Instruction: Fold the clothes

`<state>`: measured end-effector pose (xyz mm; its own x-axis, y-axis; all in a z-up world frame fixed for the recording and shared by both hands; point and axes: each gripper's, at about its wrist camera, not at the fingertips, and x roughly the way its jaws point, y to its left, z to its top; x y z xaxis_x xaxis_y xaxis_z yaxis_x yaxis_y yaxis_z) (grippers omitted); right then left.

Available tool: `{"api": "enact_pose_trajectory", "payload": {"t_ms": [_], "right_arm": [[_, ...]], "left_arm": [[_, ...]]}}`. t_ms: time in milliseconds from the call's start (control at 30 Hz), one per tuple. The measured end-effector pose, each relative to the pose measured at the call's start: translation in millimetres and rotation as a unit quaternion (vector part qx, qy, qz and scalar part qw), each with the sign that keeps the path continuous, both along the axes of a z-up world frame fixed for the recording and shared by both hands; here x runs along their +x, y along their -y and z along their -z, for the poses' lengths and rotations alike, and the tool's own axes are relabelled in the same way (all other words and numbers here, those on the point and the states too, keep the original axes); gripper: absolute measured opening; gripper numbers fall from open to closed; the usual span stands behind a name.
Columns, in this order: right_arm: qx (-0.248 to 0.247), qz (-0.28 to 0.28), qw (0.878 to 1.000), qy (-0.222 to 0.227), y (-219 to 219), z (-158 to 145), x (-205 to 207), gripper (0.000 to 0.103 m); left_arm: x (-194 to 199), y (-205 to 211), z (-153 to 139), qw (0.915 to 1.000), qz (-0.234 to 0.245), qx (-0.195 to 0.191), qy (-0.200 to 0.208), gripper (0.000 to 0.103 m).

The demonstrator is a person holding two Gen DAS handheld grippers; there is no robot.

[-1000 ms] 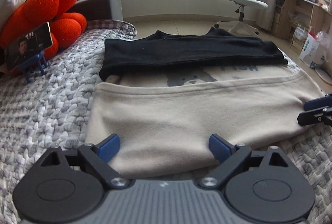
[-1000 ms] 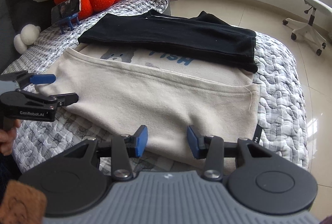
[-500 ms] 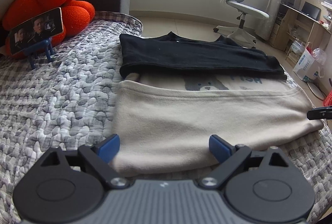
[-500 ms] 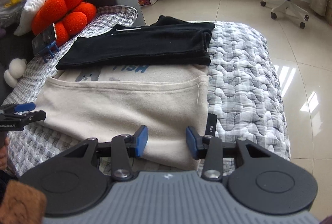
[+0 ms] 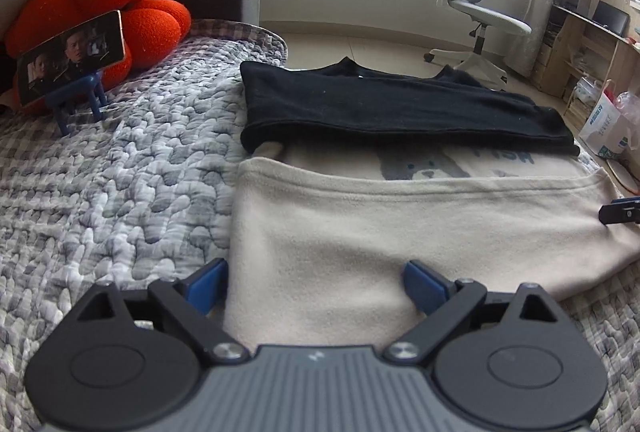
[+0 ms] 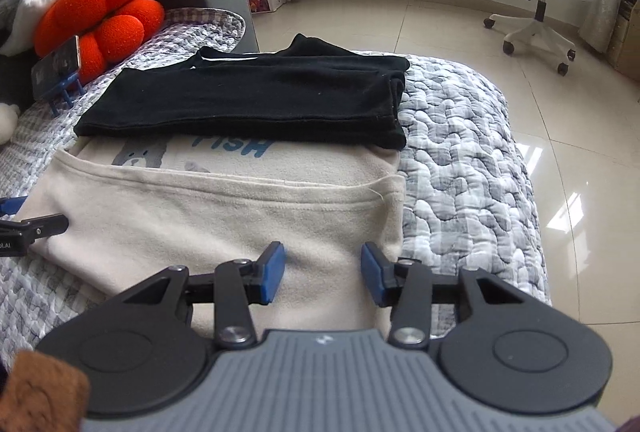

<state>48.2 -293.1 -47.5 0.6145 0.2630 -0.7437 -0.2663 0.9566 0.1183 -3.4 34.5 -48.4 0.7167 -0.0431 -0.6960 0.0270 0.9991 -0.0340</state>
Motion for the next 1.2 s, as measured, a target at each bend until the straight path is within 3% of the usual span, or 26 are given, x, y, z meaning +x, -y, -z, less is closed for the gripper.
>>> {"api": "enact_pose_trajectory", "payload": {"t_ms": [167, 400, 567, 1200], "right_arm": [[-0.013, 0.006, 1.000, 0.003, -2.8, 1.1, 1.0, 0.044], [-0.015, 0.005, 1.000, 0.008, -3.0, -0.2, 1.7, 0.044], [-0.023, 0.017, 0.999, 0.014, -1.8, 0.3, 4.2, 0.044], [-0.030, 0.026, 0.999, 0.015, -0.6, 0.2, 4.7, 0.044]], "left_arm": [[-1.1, -2.9, -1.0, 1.0000, -0.002, -0.004, -0.001, 0.095], [2.6, -24.9, -5.7, 0.9988, -0.031, -0.039, 0.000, 0.092], [1.6, -20.0, -1.7, 0.9996, -0.022, -0.016, -0.002, 0.092], [0.5, -20.3, -2.5, 0.9996, -0.025, -0.010, -0.007, 0.093]]}}
